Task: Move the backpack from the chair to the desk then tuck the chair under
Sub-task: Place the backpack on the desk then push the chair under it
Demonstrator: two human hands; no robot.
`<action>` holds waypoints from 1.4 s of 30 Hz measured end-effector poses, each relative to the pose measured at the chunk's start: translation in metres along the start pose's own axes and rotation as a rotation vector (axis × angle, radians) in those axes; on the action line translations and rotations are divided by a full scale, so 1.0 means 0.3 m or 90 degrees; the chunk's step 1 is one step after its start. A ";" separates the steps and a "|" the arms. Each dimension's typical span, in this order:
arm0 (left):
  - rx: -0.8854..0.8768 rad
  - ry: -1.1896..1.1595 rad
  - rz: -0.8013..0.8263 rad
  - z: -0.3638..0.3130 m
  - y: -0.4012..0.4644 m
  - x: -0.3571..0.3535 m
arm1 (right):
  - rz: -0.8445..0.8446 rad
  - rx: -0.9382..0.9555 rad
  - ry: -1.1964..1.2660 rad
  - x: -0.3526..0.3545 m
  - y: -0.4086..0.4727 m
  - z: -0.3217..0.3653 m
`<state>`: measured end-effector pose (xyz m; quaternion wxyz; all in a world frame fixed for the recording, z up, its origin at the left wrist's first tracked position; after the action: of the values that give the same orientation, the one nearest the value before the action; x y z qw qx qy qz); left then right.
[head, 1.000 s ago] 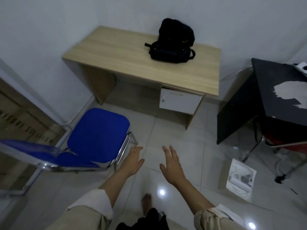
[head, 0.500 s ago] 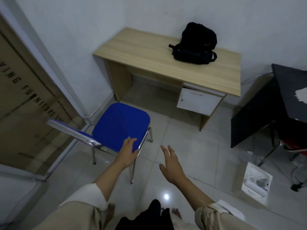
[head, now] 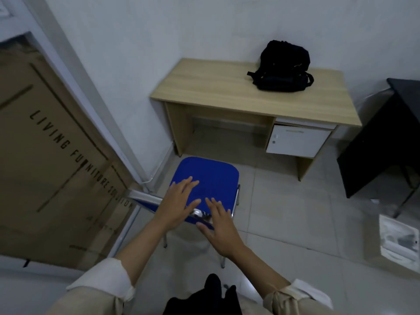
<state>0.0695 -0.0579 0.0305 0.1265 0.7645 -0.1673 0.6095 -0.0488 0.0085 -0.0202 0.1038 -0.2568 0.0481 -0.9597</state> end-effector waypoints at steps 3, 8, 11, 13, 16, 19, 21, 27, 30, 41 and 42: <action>-0.021 0.083 0.076 0.168 -0.018 -0.011 | -0.010 0.015 -0.056 -0.060 0.076 0.062; -0.096 0.185 0.147 0.310 -0.021 -0.061 | 0.030 0.039 -0.214 -0.132 0.179 0.109; -0.117 0.222 0.172 0.352 0.027 -0.075 | 0.059 0.023 -0.243 -0.168 0.251 0.118; -0.110 0.250 0.190 0.380 0.067 -0.075 | 0.073 0.022 -0.269 -0.179 0.292 0.119; -0.157 0.314 0.171 0.390 0.110 -0.076 | 0.060 0.092 -0.316 -0.178 0.325 0.132; -0.196 0.314 0.161 0.405 0.138 -0.083 | 0.039 0.135 -0.320 -0.177 0.345 0.138; -0.204 0.307 0.159 0.428 0.172 -0.075 | 0.029 0.155 -0.307 -0.180 0.376 0.147; -0.210 0.303 0.157 0.449 0.307 -0.062 | 0.007 0.186 -0.291 -0.106 0.484 0.171; -0.207 0.309 0.155 0.427 0.383 -0.065 | -0.006 0.188 -0.298 -0.040 0.534 0.157; -0.215 0.317 0.110 0.350 0.731 -0.079 | -0.052 0.190 -0.324 0.226 0.779 0.068; -0.216 0.310 0.105 0.348 0.789 -0.078 | -0.058 0.188 -0.328 0.261 0.822 0.057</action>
<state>0.0607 -0.3128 -0.0184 0.2385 0.5481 -0.2928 0.7463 -0.0636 -0.2500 -0.0036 0.1060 -0.4757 -0.1318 -0.8632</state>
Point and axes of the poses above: each hand's wrist, its own y-axis towards the middle knuckle, its own x-axis out of the back of the hand, z = x × y, the point moved 8 cm from there along y, towards the middle knuckle, and after that the axes turned 12 degrees about y, right-handed, at the moved point
